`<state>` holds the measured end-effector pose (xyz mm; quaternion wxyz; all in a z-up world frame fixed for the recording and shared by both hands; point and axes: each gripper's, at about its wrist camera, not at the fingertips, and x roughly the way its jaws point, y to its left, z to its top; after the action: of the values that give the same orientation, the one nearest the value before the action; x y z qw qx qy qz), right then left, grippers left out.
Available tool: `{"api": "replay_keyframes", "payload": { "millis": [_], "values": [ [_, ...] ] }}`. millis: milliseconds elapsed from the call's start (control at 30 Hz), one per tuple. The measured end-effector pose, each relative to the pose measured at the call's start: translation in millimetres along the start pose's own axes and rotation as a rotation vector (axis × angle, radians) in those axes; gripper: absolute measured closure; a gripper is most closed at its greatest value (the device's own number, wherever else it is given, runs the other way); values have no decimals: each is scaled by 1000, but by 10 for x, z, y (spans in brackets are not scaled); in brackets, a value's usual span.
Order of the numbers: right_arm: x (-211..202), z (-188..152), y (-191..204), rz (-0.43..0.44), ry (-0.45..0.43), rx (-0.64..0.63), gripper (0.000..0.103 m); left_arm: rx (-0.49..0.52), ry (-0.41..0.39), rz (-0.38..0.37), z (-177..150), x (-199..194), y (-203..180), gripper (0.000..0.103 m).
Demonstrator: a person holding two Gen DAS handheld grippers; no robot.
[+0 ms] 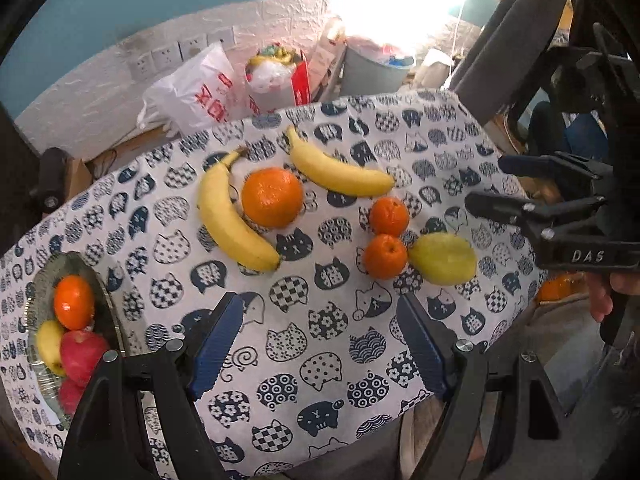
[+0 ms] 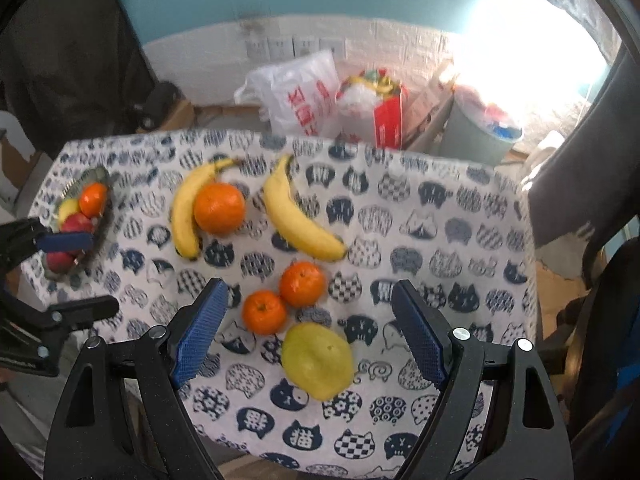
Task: Organize fruits
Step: 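Close the right gripper on the green-yellow pear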
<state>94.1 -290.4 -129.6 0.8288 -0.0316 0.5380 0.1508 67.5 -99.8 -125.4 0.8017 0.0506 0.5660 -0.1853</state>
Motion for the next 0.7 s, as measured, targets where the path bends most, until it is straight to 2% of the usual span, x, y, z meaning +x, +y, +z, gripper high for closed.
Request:
{"api": "replay_keyframes", "payload": {
  "millis": [367,700],
  "values": [
    [669,-364,-133,-8,206,-15,20,33,71,-39,30,530,-66,22],
    [1000,-500,-130,0,260,-83,20,74,140,-37,81,812,-233,22]
  ]
}}
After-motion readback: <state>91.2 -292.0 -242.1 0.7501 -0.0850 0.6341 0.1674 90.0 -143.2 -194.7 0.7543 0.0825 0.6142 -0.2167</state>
